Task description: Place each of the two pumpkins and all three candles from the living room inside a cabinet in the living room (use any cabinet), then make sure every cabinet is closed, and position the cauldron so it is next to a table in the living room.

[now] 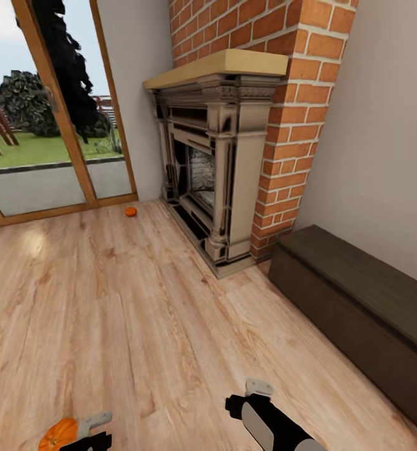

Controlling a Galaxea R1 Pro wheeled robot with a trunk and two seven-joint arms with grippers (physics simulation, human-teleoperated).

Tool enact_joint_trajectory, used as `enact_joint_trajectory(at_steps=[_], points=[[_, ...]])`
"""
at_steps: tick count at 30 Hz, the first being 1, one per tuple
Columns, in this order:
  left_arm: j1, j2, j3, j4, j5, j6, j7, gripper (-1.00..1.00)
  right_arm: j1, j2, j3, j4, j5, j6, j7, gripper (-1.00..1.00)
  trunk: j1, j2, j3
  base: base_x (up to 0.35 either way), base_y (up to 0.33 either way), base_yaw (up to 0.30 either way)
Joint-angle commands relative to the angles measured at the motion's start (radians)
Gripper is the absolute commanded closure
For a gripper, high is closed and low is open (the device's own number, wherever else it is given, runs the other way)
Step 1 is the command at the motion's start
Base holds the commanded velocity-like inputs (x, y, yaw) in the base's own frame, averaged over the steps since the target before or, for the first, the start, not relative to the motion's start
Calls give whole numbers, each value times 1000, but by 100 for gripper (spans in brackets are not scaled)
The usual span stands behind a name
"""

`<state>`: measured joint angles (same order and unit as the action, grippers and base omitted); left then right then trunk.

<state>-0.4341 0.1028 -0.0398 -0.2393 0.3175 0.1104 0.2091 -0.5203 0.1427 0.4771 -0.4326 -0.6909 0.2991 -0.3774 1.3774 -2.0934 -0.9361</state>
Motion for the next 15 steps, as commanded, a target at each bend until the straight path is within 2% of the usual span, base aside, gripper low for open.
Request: enact_joint_trajectory(at_steps=[1, 10, 15], points=[[0, 0, 0, 0, 0, 0, 0, -100, 0, 0, 0, 0, 0, 0, 0, -100, 0, 0, 0, 0, 0, -275], [0, 0, 0, 0, 0, 0, 0, -100, 0, 0, 0, 0, -1, 0, 0, -100, 0, 0, -3, 0, 0, -275], [0, 0, 1, 0, 0, 0, 0, -100, 0, 1, 0, 31, 2, -1, 0, -100, 0, 0, -5, 0, 0, -275]])
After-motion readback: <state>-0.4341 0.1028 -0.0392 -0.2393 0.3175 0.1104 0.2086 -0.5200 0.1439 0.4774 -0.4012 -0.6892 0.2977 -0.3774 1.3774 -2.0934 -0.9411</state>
